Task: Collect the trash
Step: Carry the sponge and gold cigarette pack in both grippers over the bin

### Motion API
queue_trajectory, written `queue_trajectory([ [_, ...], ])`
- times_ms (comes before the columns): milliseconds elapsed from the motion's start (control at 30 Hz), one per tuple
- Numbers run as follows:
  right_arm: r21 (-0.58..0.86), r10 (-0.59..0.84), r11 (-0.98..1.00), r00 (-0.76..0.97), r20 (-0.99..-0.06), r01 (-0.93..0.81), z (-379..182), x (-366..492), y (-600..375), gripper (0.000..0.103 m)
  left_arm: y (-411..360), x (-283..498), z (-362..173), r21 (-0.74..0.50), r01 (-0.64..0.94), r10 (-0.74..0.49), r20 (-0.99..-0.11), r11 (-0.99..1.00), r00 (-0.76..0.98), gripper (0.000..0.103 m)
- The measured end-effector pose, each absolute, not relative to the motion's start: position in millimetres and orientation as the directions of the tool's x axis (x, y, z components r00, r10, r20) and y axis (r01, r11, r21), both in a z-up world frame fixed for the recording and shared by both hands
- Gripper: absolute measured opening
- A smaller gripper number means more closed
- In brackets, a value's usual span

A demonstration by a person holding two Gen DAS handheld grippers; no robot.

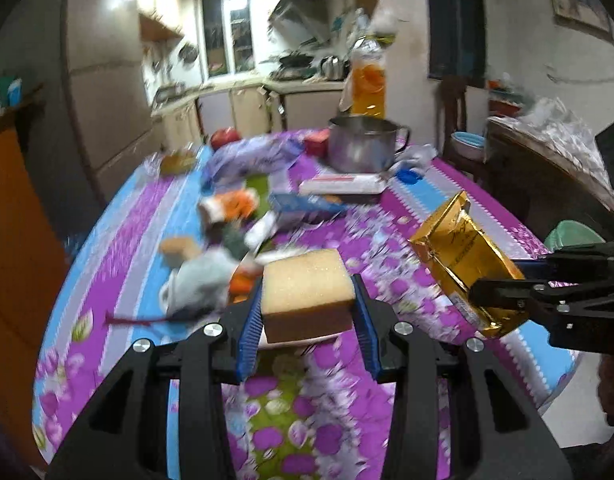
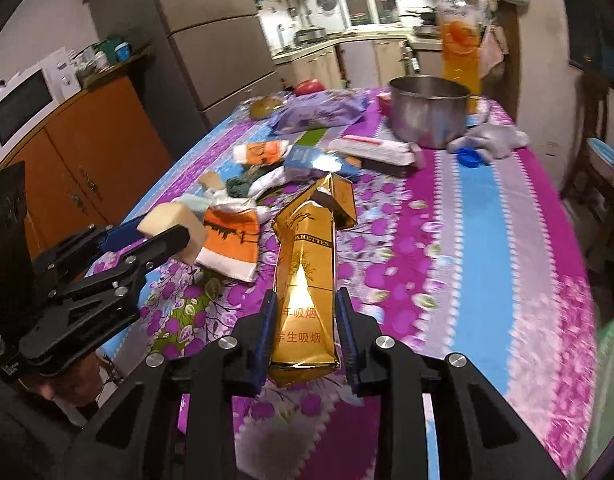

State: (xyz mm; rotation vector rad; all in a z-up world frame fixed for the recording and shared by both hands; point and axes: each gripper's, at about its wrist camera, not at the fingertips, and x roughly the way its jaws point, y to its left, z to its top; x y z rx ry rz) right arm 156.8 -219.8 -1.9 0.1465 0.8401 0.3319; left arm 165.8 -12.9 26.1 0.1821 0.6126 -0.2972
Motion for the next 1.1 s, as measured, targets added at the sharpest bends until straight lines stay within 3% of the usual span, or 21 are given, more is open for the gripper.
queue_trajectory([
  [533,0.240,0.221,0.968,0.705,-0.674,-0.074,43.7,129.7,-317.4,0.031,-111.4,187.5,48.7,0.139,0.416,-0.251,-0.613,0.899,0.749,0.039],
  [1100,0.202,0.037,0.968,0.707,-0.706,0.151,59.1,112.1,-424.5,0.032,-222.3,181.6,48.8,0.242,0.553,-0.315,-0.614,0.797,0.723,0.039],
])
